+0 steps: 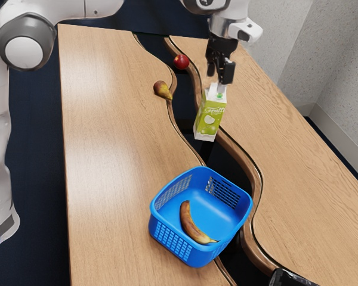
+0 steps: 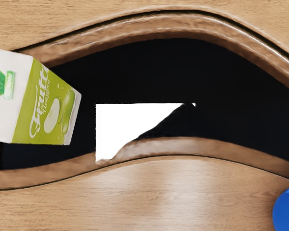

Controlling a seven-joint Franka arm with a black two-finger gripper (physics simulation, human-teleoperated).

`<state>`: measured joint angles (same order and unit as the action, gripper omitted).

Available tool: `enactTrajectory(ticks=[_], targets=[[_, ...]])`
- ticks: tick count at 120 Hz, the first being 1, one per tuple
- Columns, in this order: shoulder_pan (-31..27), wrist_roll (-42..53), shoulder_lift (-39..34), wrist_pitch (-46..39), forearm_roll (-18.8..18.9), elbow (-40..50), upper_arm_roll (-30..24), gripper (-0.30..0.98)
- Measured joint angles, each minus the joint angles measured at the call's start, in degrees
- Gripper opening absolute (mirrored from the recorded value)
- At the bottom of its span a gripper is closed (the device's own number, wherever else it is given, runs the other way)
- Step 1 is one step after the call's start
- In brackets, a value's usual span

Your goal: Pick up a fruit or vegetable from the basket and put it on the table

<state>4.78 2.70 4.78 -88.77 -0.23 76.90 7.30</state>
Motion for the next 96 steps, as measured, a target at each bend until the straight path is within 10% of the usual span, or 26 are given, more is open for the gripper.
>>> enactTrajectory(ticks=[34,50,61,96], targets=[[-2.4,4.1,-2.0,2.6,-0.1,-8.8,-0.7,0.69],[-21.4,5.4,-3.8,7.8,-0.5,-12.1,-27.2,0.69],[-24.3,6.1,-3.8,10.0,-0.5,-11.9,-38.5,0.69],[3.6,7.6,0.0,10.1,3.4,-9.4,-43.9,0.68]])
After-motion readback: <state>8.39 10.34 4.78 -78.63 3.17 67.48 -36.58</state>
